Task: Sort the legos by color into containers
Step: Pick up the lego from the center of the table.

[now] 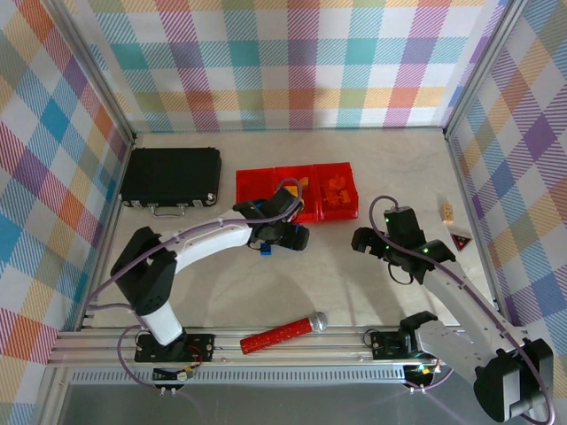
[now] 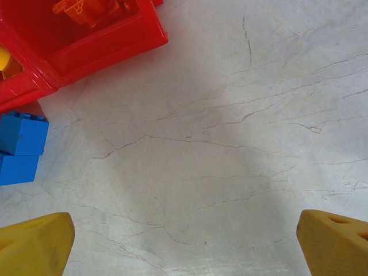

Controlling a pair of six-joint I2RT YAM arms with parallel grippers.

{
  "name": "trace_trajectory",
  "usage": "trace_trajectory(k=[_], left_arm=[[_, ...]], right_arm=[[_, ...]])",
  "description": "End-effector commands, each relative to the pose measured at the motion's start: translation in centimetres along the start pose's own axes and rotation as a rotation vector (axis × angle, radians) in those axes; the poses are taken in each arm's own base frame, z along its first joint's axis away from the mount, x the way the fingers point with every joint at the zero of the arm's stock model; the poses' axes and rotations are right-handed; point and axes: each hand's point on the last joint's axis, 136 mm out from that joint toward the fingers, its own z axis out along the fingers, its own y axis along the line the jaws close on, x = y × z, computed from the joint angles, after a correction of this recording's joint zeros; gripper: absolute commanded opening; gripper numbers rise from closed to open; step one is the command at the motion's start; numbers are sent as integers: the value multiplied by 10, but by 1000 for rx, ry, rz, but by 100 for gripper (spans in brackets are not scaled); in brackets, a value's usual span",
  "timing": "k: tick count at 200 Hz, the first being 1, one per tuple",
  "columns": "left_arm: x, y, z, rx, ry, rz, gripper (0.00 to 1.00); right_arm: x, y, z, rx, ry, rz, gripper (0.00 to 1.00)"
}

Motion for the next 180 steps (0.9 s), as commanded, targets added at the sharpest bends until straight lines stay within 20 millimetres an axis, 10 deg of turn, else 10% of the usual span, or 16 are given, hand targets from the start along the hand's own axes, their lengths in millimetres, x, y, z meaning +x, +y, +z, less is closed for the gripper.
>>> trace_trajectory(k=[1,180], left_arm=[[-4,-10,3,18,12,38,87],[-1,-6,59,-48,107,141,63]], right_arm=[[-5,-1,-8,3,-24,8,99],[-4,-4,-7,17,-20,5,99]])
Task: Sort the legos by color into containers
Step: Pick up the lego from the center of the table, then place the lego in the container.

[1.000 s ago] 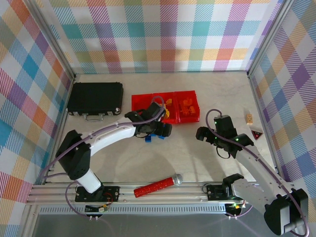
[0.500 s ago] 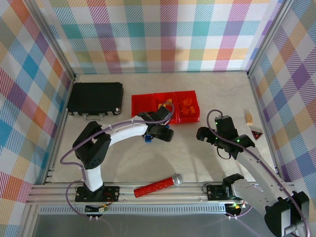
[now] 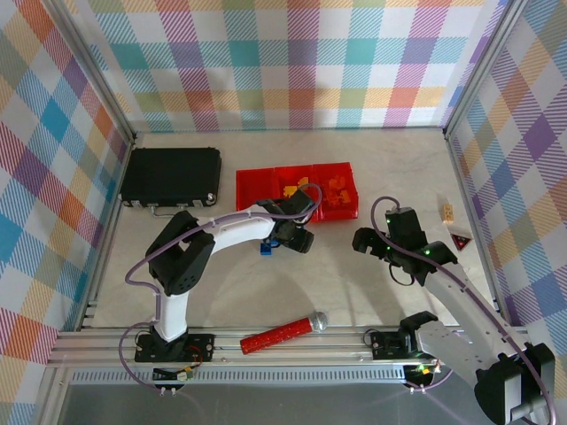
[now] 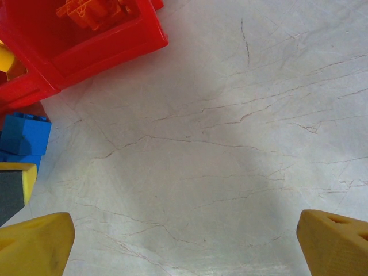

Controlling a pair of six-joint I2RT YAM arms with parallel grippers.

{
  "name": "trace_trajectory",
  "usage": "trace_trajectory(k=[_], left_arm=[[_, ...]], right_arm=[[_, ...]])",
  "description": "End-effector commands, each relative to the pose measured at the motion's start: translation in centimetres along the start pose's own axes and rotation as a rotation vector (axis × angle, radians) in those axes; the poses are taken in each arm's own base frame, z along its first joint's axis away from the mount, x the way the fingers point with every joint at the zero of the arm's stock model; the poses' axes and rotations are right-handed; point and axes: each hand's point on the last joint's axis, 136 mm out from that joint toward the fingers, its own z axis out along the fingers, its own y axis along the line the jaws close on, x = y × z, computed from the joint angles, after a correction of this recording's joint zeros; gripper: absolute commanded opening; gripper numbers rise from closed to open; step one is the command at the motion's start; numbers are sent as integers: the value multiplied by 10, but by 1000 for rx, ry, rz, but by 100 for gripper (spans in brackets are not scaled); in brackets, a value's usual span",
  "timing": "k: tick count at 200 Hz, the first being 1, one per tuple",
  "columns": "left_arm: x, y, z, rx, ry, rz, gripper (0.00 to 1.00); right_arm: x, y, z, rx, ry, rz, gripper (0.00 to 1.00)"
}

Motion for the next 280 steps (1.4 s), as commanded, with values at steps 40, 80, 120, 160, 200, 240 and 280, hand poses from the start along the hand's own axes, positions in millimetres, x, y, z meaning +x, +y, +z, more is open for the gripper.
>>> trace_trajectory(k=[40,80,120,160,200,240,280], left_arm=[[4,4,8,-19,29,-1,54],[8,9,10,-21,38,-26,44],[10,11,7,-17,41,-48,34],[13,12,1,-10,41,-60,28],[3,9,-26,13,-9,-59,27],[-17,23,-69,-12,-95,-71,26],[-40,78,-99,-71,-180,-218,26]], right_arm=[[-4,-3,-3,19,-14,2,99],[-4,-2,-3,15,-10,4,99],[-5,-2,-3,15,-12,4,99],[-6,-1,-3,11,-14,4,99],[-8,2,-3,4,-18,5,99],[-10,4,-2,3,-11,3,99],[-8,4,0,-1,-4,5,99]])
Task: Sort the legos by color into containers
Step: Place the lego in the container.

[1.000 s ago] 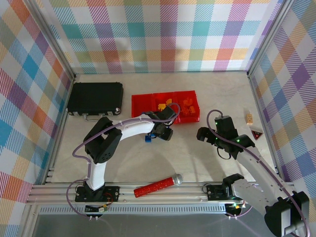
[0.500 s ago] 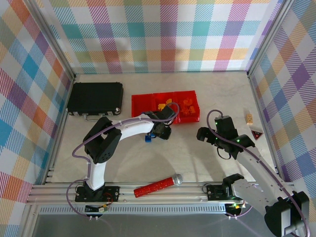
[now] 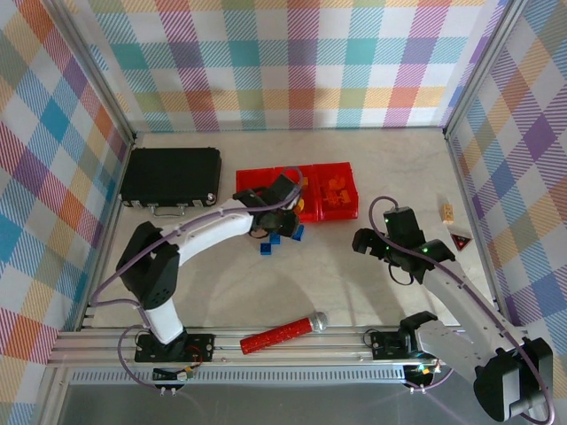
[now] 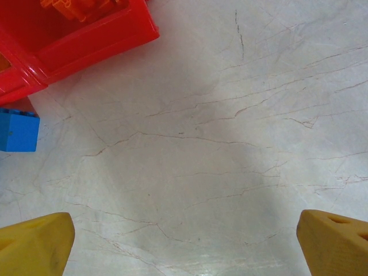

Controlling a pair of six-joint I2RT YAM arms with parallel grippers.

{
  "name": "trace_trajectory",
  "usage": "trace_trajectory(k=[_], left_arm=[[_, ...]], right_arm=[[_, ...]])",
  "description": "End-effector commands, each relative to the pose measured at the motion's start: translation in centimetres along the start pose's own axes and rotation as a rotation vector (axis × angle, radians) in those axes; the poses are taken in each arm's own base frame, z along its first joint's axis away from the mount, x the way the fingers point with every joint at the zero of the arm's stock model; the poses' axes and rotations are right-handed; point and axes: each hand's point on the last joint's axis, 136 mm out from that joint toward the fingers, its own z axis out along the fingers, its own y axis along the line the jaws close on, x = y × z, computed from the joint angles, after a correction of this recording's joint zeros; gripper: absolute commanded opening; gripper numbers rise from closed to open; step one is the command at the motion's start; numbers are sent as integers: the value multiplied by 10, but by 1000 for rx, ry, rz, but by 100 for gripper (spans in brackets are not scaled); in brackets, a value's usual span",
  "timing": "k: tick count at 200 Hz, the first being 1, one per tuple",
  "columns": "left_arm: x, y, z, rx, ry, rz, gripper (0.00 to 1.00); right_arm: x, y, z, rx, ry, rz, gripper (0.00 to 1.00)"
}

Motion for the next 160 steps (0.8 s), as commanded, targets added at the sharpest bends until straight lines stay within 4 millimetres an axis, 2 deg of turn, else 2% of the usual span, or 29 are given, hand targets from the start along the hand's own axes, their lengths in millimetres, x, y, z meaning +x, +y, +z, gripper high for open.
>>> trace_trajectory(k=[1,32,63,84,116,160], left_arm=[[-21,43,-21,-75,-43,-103,26],[-40,90,-26,-153,-84,-210,26],[-59,115,-16,-186,-106,-267,24],[-70,122,-1,-196,-101,-282,24],[-82,123,27,-193,-74,-281,24],[-83,134,64,-191,-57,-325,24]], right_arm=[[-11,7,-6,-24,-28,6,99],[-9,5,-7,-20,-33,9,99],[-9,3,-8,-16,-36,12,99],[-8,3,-8,-16,-34,10,99],[-8,0,-10,-3,-34,8,99],[-4,-4,-9,8,-30,10,99]])
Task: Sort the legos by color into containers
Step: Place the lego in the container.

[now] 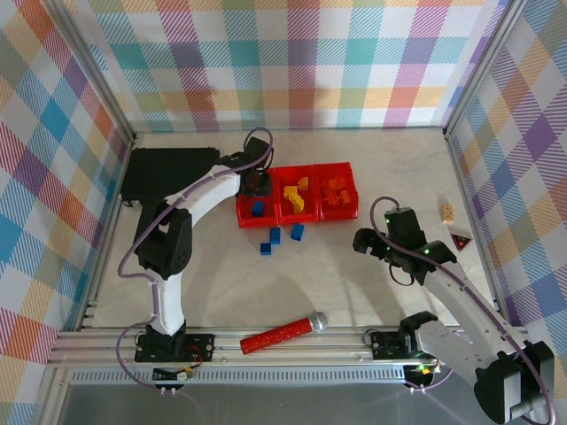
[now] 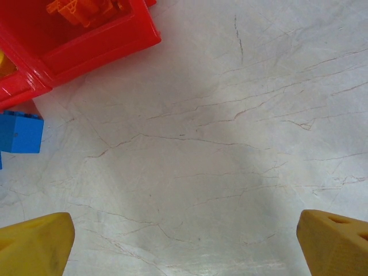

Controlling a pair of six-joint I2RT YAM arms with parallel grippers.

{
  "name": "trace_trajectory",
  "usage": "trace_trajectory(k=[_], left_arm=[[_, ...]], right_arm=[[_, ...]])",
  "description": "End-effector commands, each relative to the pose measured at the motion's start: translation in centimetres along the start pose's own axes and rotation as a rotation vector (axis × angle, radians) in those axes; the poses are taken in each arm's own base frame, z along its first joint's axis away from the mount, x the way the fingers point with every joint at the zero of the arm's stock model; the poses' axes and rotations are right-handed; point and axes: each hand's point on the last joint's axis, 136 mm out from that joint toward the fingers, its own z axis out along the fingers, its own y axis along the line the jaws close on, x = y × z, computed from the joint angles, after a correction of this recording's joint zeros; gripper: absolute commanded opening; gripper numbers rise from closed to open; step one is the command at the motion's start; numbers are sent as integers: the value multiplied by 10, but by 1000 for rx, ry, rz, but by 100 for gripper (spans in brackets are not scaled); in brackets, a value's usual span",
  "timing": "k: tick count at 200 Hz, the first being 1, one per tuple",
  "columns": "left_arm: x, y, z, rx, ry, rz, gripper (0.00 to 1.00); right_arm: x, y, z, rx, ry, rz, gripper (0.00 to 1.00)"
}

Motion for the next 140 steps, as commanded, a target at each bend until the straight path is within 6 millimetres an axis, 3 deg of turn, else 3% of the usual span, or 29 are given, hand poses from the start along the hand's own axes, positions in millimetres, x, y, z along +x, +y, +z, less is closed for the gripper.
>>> trace_trajectory(k=[1,25,63,92,140], left_arm=[[-14,3,8,15,-25,-55,24],[-15,3,17,10,-27,-58,27],[-14,5,21,-3,-23,-56,43],[-17,6,14,-4,-40,-49,51],[-25,3,-8,32,-82,-57,54]], right_arm=[[-1,-3,-4,11,-10,10,99],[-1,-4,-2,17,-5,6,99],[-3,-3,-2,16,-9,4,99],[-3,-2,-1,13,-2,8,99],[-4,0,-2,7,-1,12,99]])
